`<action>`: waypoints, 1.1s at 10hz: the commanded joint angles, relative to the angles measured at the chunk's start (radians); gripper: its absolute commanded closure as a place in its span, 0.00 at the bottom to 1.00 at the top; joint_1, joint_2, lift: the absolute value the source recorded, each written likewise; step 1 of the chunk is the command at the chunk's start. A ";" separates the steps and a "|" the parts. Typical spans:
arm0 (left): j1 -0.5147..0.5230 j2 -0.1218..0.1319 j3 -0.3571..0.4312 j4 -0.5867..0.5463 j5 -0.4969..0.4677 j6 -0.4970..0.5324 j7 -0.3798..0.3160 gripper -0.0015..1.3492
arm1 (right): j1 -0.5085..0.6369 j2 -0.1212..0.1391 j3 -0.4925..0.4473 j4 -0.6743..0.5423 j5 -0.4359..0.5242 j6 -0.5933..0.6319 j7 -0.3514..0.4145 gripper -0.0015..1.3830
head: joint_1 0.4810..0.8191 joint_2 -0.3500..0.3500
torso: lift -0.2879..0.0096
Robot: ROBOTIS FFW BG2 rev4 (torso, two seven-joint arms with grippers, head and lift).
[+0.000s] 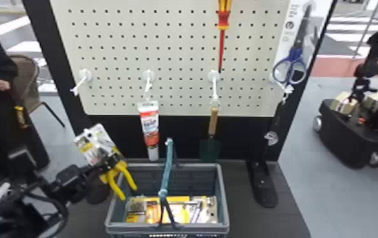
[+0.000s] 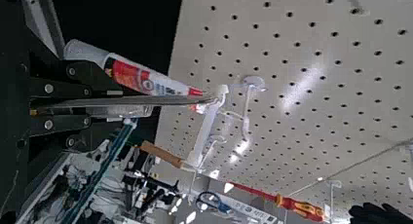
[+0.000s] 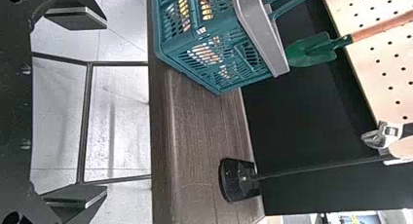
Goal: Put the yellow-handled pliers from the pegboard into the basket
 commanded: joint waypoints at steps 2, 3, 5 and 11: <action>-0.025 -0.014 -0.072 0.076 0.048 -0.040 -0.001 0.89 | 0.000 0.001 0.000 0.006 -0.003 0.000 0.000 0.08 | 0.20 0.50 | 0.63; -0.034 -0.014 -0.104 0.083 0.072 -0.037 -0.001 0.89 | 0.002 0.001 0.002 0.006 -0.003 0.000 0.000 0.08 | 0.20 0.50 | 0.63; -0.045 -0.016 -0.150 0.098 0.085 -0.014 -0.005 0.89 | 0.000 0.001 0.000 0.008 -0.003 0.000 0.000 0.08 | 0.20 0.50 | 0.63; -0.049 -0.006 -0.137 0.096 0.043 0.036 -0.007 0.05 | 0.002 0.001 0.000 0.008 -0.006 0.000 0.000 0.08 | 0.20 0.50 | 0.63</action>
